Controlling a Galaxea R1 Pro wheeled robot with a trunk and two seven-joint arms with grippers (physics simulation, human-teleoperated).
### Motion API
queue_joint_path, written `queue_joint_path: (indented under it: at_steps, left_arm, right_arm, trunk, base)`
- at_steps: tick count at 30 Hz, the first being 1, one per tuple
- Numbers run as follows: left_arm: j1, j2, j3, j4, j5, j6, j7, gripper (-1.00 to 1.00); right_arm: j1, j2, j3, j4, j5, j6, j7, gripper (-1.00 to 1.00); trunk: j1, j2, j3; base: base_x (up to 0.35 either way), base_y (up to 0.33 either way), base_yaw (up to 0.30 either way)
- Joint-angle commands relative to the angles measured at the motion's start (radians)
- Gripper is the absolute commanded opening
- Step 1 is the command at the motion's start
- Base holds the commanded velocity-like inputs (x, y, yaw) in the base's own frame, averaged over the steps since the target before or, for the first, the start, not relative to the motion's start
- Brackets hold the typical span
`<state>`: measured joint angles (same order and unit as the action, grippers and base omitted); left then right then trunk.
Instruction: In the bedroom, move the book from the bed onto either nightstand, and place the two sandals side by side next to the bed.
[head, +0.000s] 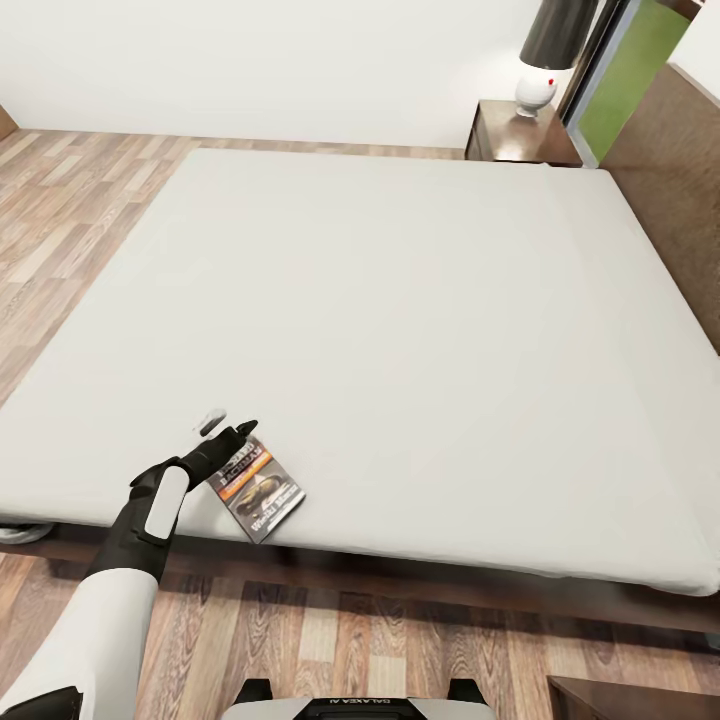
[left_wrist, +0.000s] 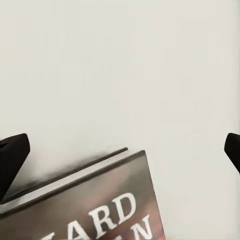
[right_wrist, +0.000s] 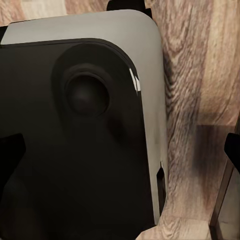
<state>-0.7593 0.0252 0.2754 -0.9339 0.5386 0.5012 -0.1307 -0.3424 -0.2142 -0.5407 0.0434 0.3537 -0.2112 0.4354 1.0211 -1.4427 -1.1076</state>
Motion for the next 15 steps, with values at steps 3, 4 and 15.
queue_joint_path:
  at_steps: [3, 4, 15]
  left_arm:
    - [0.000, -0.001, 0.002, 0.007, 0.004, 0.011, 0.001, 1.00]
    - [0.000, -0.001, 0.002, 0.007, 0.004, 0.011, 0.000, 1.00]
    - [0.000, -0.001, 0.002, 0.007, 0.004, 0.011, 0.000, 1.00]
  right_arm:
    - [-0.001, -0.002, -0.008, 0.004, 0.009, -0.007, 0.000, 1.00]
    - [-0.001, -0.002, -0.008, 0.004, 0.009, -0.007, 0.000, 1.00]
    - [-0.001, -0.001, -0.008, 0.004, 0.009, -0.007, 0.000, 1.00]
  trunk:
    - [0.000, 0.000, -0.001]
    - [0.000, 0.000, -0.001]
    - [0.000, 0.000, -0.001]
  base:
    - [0.000, -0.008, 0.000]
    - [0.000, -0.004, 0.000]
    - [-0.056, 0.000, 0.000]
